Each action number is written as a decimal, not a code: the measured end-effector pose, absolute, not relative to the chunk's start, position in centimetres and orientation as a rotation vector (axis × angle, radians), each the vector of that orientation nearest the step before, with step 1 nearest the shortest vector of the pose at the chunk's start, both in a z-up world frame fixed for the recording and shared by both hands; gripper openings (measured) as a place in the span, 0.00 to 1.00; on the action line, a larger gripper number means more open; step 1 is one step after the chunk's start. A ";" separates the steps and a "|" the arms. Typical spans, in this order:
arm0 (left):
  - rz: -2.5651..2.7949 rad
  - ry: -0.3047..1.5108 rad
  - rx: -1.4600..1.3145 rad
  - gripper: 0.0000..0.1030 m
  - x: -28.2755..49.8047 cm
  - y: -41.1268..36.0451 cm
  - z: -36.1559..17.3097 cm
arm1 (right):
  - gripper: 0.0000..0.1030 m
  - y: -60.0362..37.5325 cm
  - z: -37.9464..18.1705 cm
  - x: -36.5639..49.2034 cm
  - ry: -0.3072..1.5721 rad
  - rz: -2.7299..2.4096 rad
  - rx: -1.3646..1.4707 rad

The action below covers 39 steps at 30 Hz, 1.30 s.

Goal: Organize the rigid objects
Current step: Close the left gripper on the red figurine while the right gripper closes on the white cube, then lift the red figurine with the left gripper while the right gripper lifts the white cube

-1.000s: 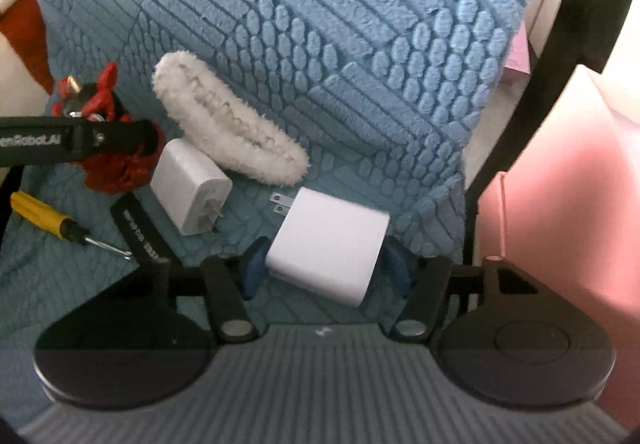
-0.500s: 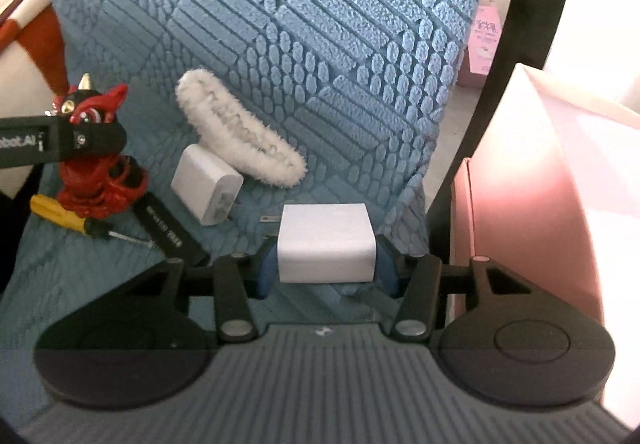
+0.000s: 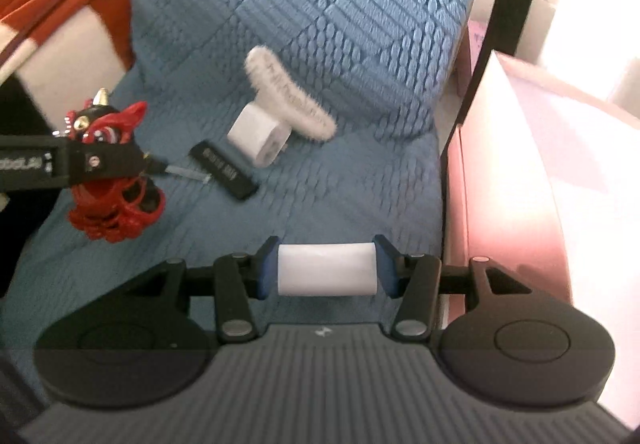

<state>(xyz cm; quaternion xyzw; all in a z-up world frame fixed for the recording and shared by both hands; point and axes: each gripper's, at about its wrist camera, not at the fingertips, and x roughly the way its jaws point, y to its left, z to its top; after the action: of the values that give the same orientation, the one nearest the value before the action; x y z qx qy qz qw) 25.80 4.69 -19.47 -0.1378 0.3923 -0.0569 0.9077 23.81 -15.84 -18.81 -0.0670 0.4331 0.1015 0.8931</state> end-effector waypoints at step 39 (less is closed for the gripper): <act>-0.054 0.882 -0.302 0.73 17.2 2.9 -21.5 | 0.60 -16.3 -20.4 16.5 1.026 0.132 -0.027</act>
<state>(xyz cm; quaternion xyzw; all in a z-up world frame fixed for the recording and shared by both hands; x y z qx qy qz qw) 17.19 2.88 -21.50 -0.1456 0.4253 -0.0259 0.8929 16.45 -16.26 -20.37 -0.0127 0.4905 0.0631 0.8691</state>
